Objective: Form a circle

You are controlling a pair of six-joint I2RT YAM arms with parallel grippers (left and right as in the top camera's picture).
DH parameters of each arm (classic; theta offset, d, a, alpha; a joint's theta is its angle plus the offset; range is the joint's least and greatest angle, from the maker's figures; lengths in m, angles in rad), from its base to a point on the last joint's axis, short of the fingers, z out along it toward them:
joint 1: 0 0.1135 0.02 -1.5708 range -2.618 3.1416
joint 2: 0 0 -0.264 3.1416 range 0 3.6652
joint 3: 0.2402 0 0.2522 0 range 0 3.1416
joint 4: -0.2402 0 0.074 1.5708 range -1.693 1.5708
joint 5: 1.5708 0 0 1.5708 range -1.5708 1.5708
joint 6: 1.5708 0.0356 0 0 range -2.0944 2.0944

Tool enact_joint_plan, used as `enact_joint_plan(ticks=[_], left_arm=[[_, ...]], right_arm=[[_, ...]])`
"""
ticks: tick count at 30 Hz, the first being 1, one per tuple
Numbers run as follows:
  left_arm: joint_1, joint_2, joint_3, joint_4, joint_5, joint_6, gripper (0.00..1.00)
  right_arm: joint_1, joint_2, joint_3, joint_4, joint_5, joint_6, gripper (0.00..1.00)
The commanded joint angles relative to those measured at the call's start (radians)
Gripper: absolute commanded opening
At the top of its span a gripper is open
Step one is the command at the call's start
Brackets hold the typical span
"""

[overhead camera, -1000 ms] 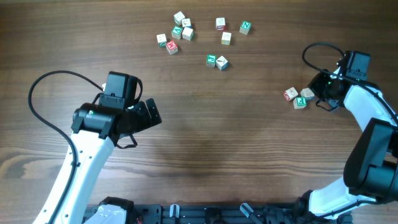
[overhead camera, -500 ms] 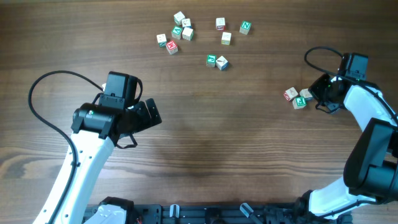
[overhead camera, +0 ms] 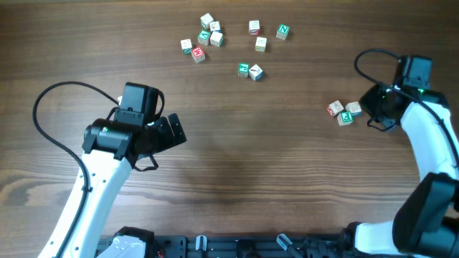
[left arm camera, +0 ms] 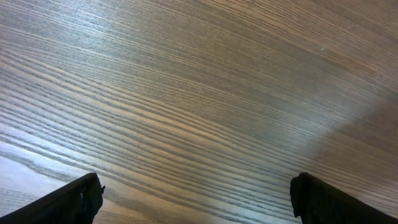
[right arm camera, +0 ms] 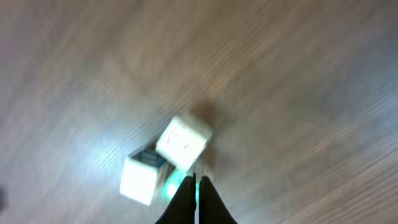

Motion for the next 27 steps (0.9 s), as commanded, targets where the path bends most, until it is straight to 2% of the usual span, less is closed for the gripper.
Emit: enact_joint_plan(ticks=[1, 2, 4, 8, 16, 19, 27], left_arm=[[0.008, -0.002, -0.002, 0.000, 0.005, 0.005, 1.00], [0.008, -0.002, -0.002, 0.000, 0.005, 0.005, 1.00], [0.008, -0.002, -0.002, 0.000, 0.005, 0.005, 1.00], [0.008, -0.002, -0.002, 0.000, 0.005, 0.005, 1.00], [0.008, -0.002, -0.002, 0.000, 0.005, 0.005, 1.00], [0.008, -0.002, -0.002, 0.000, 0.005, 0.005, 1.00], [0.008, -0.002, -0.002, 0.000, 0.005, 0.005, 1.00]], right_arm=[[0.077, 0.000, -0.045, -0.016, 0.042, 0.160, 0.05], [0.089, 0.000, -0.063, -0.025, 0.075, 0.262, 0.04], [0.090, 0.000, -0.066, -0.055, 0.122, 0.370, 0.04], [0.089, 0.000, -0.066, -0.100, 0.259, 0.464, 0.04], [0.086, 0.059, -0.108, 0.034, 0.263, 0.458, 0.04], [0.085, 0.100, -0.114, 0.104, 0.194, 0.411, 0.04], [0.086, 0.111, -0.114, 0.139, 0.115, 0.352, 0.04]])
